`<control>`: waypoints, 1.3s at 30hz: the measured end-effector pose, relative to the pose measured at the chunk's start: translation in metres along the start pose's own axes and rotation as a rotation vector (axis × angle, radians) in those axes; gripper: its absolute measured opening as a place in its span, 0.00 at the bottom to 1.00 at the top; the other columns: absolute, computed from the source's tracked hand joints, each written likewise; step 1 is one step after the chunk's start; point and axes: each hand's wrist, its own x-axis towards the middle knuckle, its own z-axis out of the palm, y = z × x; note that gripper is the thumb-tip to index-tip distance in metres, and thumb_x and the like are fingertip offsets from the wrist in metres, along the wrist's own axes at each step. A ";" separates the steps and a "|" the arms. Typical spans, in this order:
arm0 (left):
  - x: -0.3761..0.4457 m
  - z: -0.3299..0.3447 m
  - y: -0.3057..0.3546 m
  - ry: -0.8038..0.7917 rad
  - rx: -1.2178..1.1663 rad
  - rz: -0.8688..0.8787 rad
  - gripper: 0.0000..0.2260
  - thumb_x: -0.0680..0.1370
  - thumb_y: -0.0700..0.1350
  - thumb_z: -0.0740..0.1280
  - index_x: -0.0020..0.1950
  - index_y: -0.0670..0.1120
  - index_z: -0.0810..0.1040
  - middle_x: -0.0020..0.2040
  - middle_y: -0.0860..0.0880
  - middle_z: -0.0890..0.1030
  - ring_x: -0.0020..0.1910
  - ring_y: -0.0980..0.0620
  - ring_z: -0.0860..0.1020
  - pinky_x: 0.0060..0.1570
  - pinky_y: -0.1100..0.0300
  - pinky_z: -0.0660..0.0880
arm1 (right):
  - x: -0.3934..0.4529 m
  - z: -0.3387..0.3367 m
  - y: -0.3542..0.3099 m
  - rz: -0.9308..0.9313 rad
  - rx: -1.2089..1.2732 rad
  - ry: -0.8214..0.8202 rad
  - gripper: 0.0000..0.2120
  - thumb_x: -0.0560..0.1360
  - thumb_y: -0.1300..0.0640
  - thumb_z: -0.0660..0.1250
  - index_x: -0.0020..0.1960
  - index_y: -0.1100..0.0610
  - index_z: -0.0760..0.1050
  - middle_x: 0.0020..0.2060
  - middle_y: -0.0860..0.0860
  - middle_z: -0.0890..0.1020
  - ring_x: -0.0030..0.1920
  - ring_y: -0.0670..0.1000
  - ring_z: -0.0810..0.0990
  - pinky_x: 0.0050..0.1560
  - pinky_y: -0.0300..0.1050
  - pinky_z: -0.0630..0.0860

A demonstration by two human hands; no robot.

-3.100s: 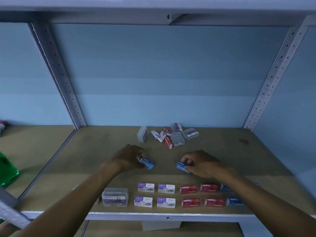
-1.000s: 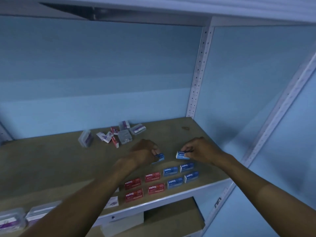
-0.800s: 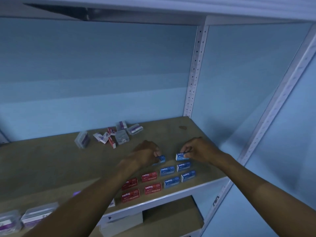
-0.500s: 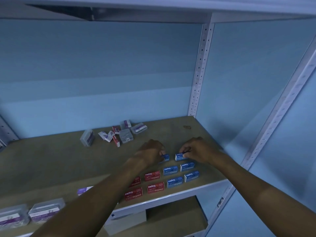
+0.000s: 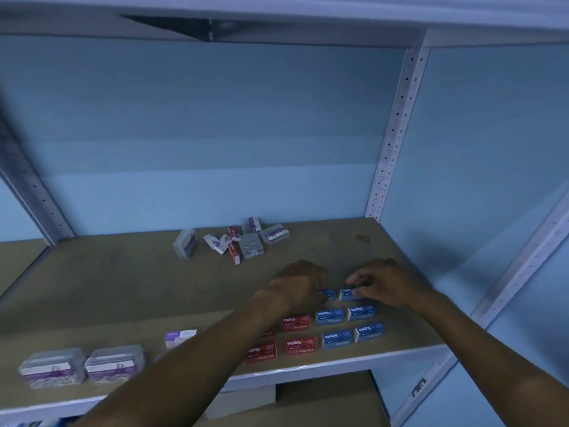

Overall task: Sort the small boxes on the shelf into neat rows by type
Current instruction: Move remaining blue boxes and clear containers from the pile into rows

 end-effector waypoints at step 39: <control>-0.037 -0.061 -0.238 0.451 -0.061 -0.464 0.13 0.79 0.51 0.62 0.63 0.52 0.74 0.54 0.39 0.78 0.51 0.36 0.79 0.50 0.51 0.75 | 0.110 0.105 -0.153 -0.269 -0.275 0.085 0.18 0.76 0.49 0.69 0.62 0.54 0.70 0.70 0.54 0.71 0.61 0.60 0.77 0.52 0.49 0.75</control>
